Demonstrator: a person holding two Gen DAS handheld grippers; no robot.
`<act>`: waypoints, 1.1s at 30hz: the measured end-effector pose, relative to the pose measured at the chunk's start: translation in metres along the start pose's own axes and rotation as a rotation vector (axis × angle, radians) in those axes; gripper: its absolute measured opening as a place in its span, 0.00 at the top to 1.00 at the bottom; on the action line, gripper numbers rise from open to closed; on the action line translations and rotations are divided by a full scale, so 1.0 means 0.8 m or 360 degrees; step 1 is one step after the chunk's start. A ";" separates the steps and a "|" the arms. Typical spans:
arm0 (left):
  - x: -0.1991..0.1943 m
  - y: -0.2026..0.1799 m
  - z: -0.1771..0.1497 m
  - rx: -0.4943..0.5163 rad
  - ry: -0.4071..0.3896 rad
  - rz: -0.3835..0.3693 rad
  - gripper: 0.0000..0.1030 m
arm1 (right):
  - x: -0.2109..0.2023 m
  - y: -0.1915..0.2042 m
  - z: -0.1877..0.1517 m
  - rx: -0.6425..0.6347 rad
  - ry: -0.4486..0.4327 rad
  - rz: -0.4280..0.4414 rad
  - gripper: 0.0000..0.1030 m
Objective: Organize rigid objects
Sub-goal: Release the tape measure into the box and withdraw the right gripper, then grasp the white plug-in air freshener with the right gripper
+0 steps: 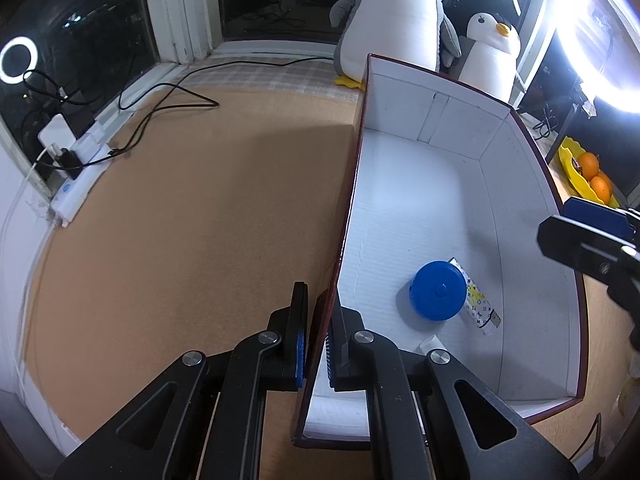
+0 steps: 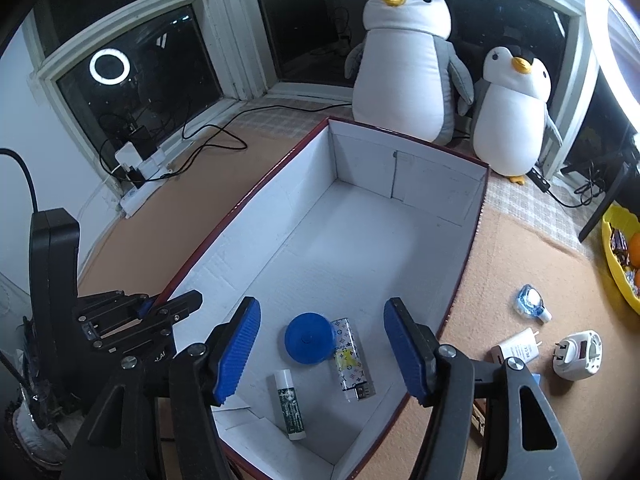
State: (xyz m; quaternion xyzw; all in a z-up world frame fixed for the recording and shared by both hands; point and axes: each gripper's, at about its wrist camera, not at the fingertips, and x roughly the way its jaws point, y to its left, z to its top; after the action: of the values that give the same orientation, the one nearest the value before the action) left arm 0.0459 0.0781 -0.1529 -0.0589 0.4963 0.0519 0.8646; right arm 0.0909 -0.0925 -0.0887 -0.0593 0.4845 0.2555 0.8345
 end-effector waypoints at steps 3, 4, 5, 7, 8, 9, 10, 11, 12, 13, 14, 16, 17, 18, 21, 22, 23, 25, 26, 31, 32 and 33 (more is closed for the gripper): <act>0.001 -0.001 0.001 0.0017 0.0008 -0.0002 0.94 | -0.007 -0.010 -0.003 0.0038 -0.0015 -0.0014 0.41; 0.001 -0.001 0.001 0.0028 0.0011 -0.0002 0.94 | -0.009 -0.013 -0.004 0.0050 -0.0019 -0.0019 0.41; 0.002 -0.002 0.001 0.0037 0.0013 -0.0002 0.94 | -0.012 -0.018 -0.005 0.0067 -0.0024 -0.0024 0.41; 0.002 -0.002 0.001 0.0056 0.0018 -0.0004 0.94 | -0.018 -0.029 -0.007 0.0115 -0.0037 -0.0038 0.41; 0.002 -0.002 0.001 0.0061 0.0020 -0.0006 0.94 | -0.021 -0.035 -0.008 0.0141 -0.0045 -0.0043 0.41; 0.003 -0.002 0.001 0.0069 0.0024 -0.0009 0.94 | -0.024 -0.039 -0.009 0.0164 -0.0053 -0.0047 0.41; 0.003 -0.002 0.001 0.0075 0.0027 -0.0010 0.94 | -0.027 -0.045 -0.010 0.0190 -0.0058 -0.0052 0.41; 0.004 -0.002 0.001 0.0083 0.0032 -0.0012 0.94 | -0.030 -0.052 -0.012 0.0218 -0.0064 -0.0060 0.41; 0.005 -0.002 0.002 0.0089 0.0036 -0.0013 0.94 | -0.034 -0.060 -0.014 0.0250 -0.0072 -0.0073 0.41; 0.006 -0.002 0.002 0.0097 0.0041 -0.0015 0.94 | -0.037 -0.067 -0.016 0.0277 -0.0077 -0.0085 0.41; 0.007 -0.002 0.002 0.0103 0.0045 -0.0017 0.94 | -0.040 -0.077 -0.018 0.0311 -0.0082 -0.0102 0.41; 0.007 -0.003 0.002 0.0113 0.0050 -0.0022 0.94 | -0.047 -0.094 -0.023 0.0370 -0.0092 -0.0130 0.41; 0.007 -0.003 0.002 0.0119 0.0051 -0.0024 0.94 | -0.050 -0.102 -0.026 0.0400 -0.0099 -0.0141 0.41; 0.007 -0.003 0.002 0.0125 0.0051 -0.0026 0.94 | -0.055 -0.114 -0.030 0.0441 -0.0108 -0.0158 0.41; 0.006 -0.004 0.002 0.0151 0.0054 -0.0027 0.94 | -0.069 -0.154 -0.043 0.0586 -0.0133 -0.0221 0.41; 0.006 -0.004 0.003 0.0160 0.0055 -0.0026 0.94 | -0.073 -0.165 -0.048 0.0626 -0.0140 -0.0236 0.41; 0.006 -0.005 0.003 0.0168 0.0056 -0.0026 0.94 | -0.078 -0.182 -0.054 0.0686 -0.0146 -0.0260 0.41; 0.006 -0.005 0.003 0.0182 0.0058 -0.0028 0.94 | -0.085 -0.206 -0.064 0.0767 -0.0157 -0.0303 0.41; 0.005 -0.005 0.003 0.0187 0.0059 -0.0028 0.94 | -0.088 -0.217 -0.069 0.0803 -0.0163 -0.0332 0.41; 0.005 -0.007 0.004 0.0219 0.0067 -0.0029 0.94 | -0.094 -0.284 -0.096 0.1058 -0.0166 -0.0393 0.41; 0.005 -0.007 0.004 0.0221 0.0068 -0.0032 0.94 | -0.092 -0.294 -0.100 0.1101 -0.0162 -0.0389 0.41; 0.005 -0.007 0.004 0.0224 0.0070 -0.0034 0.94 | -0.090 -0.307 -0.105 0.1166 -0.0160 -0.0375 0.41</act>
State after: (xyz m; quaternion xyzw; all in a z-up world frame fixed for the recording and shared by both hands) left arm 0.0518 0.0730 -0.1545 -0.0045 0.5170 0.0063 0.8560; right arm 0.1155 -0.3596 -0.1090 0.2000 0.4920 -0.0293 0.8468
